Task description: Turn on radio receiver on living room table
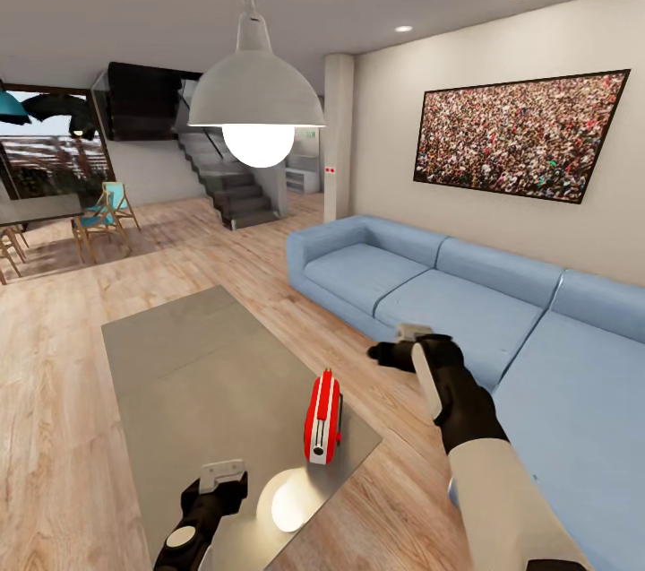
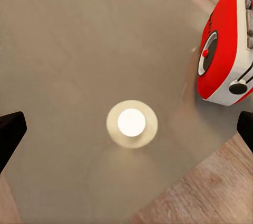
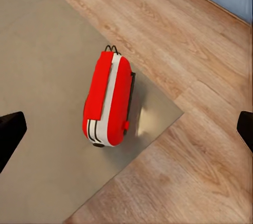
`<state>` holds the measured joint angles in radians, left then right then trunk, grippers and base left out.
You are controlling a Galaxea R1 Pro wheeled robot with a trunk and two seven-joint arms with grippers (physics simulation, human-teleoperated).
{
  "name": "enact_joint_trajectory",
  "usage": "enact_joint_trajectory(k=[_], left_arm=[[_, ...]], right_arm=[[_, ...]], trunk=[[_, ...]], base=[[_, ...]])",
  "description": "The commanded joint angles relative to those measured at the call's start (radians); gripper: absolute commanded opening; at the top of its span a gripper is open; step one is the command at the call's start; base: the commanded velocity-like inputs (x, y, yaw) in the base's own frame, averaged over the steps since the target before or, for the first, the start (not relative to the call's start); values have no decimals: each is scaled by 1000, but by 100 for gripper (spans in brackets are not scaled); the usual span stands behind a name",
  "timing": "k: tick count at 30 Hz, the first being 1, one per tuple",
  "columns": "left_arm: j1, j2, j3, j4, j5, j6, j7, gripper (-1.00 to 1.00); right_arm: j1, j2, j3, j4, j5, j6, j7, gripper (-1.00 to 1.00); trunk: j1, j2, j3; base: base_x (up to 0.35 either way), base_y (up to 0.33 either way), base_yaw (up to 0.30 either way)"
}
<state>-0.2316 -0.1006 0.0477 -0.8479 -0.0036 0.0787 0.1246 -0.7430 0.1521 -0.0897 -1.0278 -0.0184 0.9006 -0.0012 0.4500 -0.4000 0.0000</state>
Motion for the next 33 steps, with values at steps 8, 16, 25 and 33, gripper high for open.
enact_joint_trajectory(k=[8,16,25,33], left_arm=[[0,1,0,-9,1,-4,1,100],[0,2,0,-10,0,-5,3,100],[1,5,0,-9,-2,-4,2,100],[1,12,2,-8,-2,-2,0,100]], right_arm=[[0,-9,0,-3,0,0,0,100],[0,-9,5,-2,0,-2,-2,100],[-1,-9,0,-3,-1,-2,-2,100],[0,-9,-1,-2,-2,-2,0,100]], trunk=[[0,0,0],[0,0,0],[0,0,0],[0,0,0]], base=[[0,0,0],[0,0,0],[0,1,0],[6,190,0]])
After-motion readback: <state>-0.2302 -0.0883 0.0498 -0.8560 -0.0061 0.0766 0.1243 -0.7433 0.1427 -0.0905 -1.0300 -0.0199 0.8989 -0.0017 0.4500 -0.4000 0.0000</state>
